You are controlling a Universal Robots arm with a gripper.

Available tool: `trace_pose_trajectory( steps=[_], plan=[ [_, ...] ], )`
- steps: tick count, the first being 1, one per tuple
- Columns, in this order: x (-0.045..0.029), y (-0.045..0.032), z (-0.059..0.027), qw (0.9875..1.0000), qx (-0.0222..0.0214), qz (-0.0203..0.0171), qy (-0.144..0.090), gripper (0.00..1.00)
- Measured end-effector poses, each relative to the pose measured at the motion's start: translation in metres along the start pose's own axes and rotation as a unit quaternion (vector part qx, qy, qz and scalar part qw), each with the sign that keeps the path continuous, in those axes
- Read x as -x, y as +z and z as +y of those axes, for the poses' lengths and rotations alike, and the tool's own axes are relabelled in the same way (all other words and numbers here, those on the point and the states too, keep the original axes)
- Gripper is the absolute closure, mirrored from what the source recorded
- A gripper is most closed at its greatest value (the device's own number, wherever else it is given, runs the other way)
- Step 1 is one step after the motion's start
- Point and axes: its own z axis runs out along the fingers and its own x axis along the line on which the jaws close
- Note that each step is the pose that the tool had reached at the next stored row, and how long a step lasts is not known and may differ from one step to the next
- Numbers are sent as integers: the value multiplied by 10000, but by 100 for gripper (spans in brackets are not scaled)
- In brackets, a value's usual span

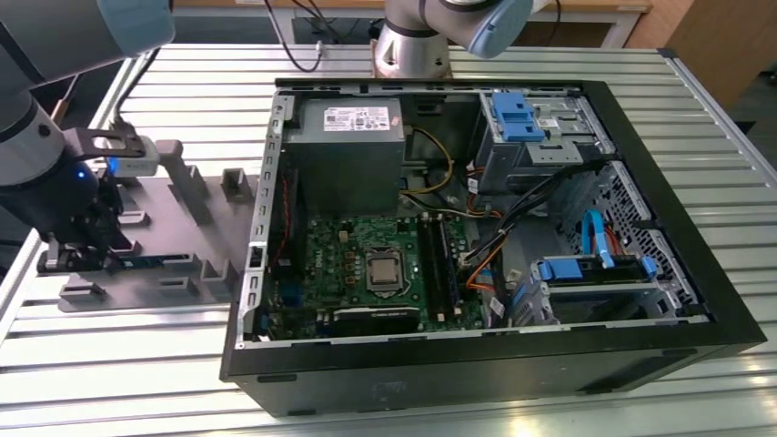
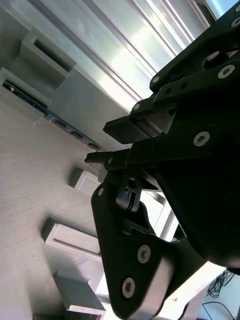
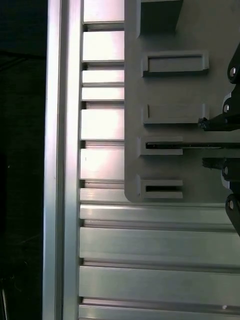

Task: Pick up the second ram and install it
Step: 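Pick up the second ram and move it above second insertion slot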

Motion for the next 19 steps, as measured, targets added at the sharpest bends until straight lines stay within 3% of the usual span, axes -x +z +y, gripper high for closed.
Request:
trace_pose_trajectory(
  steps=[11, 19],
  plan=[
    [-9, 88, -3, 10000, -11, 34, 0, 65],
    [19, 118, -4, 10000, -50, 43, 0, 65]
  ],
)
